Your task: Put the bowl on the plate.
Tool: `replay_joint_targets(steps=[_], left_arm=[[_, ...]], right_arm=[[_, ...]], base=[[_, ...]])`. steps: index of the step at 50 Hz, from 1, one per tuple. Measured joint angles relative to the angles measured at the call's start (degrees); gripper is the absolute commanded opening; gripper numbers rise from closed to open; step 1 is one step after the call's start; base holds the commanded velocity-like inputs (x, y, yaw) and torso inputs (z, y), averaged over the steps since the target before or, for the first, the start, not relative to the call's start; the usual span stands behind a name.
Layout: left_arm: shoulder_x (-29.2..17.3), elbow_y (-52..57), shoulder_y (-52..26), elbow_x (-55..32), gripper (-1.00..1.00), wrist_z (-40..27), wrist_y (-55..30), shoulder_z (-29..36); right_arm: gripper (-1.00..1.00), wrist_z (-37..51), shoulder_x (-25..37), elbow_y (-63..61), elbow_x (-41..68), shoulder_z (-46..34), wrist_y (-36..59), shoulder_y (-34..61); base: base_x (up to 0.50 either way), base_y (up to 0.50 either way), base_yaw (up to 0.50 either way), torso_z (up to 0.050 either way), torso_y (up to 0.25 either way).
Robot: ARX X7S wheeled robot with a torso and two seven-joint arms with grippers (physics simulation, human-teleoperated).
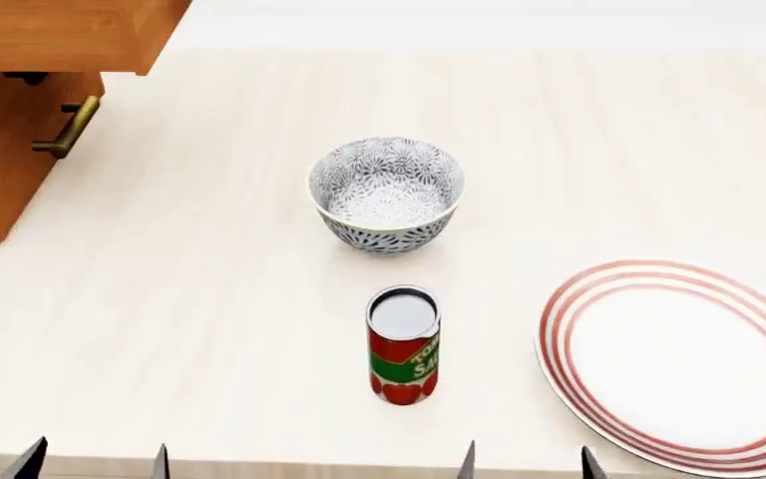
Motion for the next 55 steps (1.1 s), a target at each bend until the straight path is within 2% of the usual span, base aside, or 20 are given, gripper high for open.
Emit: replay_joint_targets(steps=[26, 47, 55], left_arm=[[-2.47, -2.9, -6.38, -1.85, 1.0, -3.85, 0.09, -1.17], [-3.69, -0.29, -7.76, -2.8, 1.0, -5.32, -2.18, -0.29], [-3.9, -2.35, -7.9, -2.87, 1.0, -5.53, 0.09, 0.12]], right_arm=[[1.0, 2.01, 4.84, -3.74, 3.21, 2.14, 7.88, 5.1], [1.0, 1.31, 7.41, -7.41, 6.6, 3.93, 9.13, 4.97], [1.0, 1.0, 8.17, -8.66, 7.57, 4.14, 9.64, 4.96]], base=[[0.0, 0.0, 0.0, 0.0, 0.0], [0.02, 0.0, 0.0, 0.0, 0.0], [0.13, 0.0, 0.0, 0.0, 0.0]])
